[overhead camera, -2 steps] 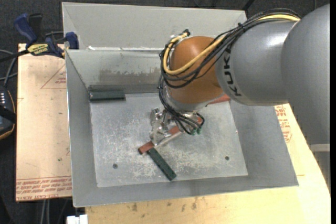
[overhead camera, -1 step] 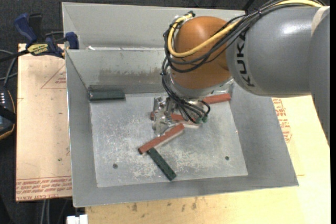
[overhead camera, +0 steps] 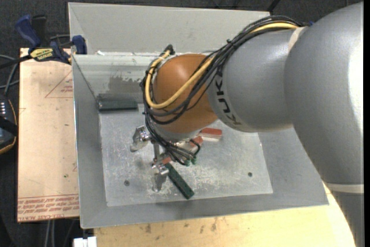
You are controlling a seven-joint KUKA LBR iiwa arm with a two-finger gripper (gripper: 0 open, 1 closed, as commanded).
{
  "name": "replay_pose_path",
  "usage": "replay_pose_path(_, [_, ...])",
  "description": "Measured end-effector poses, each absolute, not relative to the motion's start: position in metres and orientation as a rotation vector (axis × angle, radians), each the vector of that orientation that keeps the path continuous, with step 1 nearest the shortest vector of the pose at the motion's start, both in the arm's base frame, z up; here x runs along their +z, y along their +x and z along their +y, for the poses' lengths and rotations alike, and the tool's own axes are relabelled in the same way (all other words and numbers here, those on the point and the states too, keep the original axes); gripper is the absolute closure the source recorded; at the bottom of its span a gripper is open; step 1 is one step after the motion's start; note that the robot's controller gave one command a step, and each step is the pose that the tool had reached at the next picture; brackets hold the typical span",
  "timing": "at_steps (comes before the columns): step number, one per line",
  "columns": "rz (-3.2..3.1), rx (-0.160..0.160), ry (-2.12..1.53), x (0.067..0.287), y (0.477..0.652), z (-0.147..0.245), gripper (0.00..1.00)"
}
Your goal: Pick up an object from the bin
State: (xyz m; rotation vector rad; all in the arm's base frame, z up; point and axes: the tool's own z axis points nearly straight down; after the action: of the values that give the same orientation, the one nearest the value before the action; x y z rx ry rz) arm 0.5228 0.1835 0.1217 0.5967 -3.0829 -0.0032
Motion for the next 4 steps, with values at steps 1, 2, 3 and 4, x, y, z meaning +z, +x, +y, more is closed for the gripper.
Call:
replay_pose_path(1, [-3.085, -0.003, 0.594, 0.122, 0.524, 0.183, 0.00])
replay_pose_path(2, [-3.048, -0.006, 0.762, 0.125, 0.531, 0.160, 0.00])
replay_pose_path(3, [-2.989, 0.001, 0.975, 0.107, 0.532, 0.127, 0.00])
replay_pose_path(4, [-2.944, -0.004, 1.160, 0.081, 0.558, 0.100, 1.00])
